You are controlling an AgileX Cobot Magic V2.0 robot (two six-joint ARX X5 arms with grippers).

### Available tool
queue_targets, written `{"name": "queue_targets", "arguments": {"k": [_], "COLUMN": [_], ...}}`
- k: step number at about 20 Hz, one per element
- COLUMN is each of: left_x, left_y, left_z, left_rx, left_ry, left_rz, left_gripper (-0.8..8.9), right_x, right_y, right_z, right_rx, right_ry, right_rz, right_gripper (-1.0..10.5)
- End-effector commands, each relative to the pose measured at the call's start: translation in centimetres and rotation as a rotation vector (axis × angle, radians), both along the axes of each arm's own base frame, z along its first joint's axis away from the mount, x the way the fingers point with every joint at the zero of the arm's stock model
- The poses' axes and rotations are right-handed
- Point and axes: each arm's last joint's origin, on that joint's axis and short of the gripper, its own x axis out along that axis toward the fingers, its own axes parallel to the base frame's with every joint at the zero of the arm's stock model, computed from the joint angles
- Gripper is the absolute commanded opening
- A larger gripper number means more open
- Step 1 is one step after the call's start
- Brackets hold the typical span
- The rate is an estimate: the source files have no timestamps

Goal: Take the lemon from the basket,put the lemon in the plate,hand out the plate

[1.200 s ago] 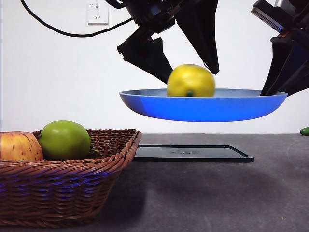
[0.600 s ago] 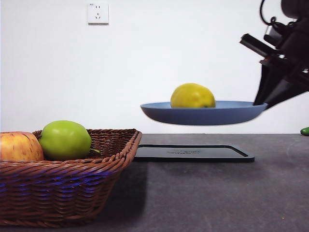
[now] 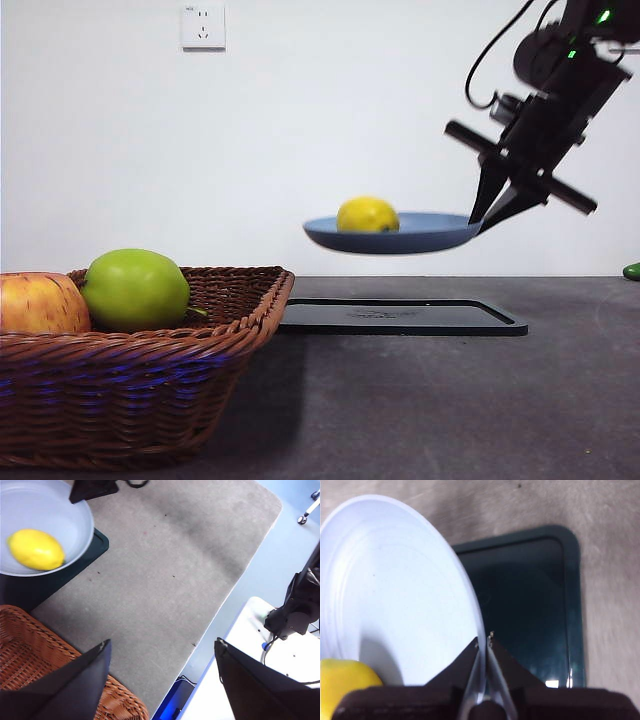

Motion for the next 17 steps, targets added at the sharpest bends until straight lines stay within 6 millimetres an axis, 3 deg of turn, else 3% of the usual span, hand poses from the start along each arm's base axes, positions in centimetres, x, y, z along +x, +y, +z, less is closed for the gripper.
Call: {"name": "queue_targets", "arguments": {"k": [1, 12, 17], "left_x": [0.0, 0.2, 0.2], "left_y": [-0.4, -0.6, -0.6], "left_z": [0.3, 0.4, 0.4], "left_rx": [-0.015, -0.036, -0.035], "left_ry": [-0.004, 0.007, 0.007], "left_rz": [-0.003, 0.014, 0.014], "left_gripper": [3.61, 3.61, 3.61], "right_x": [1.4, 2.6, 2.7], "right_y": [0.2, 0.2, 0.1], "right_z": [-0.8, -5.6, -6.0], "right_rx": [0.006, -0.009, -0.057], "right_ry": [0.002, 0.141, 0.136], "right_rz": [0.004, -0.001, -0.014], "right_gripper": [0.0, 0.3, 1.3]}}
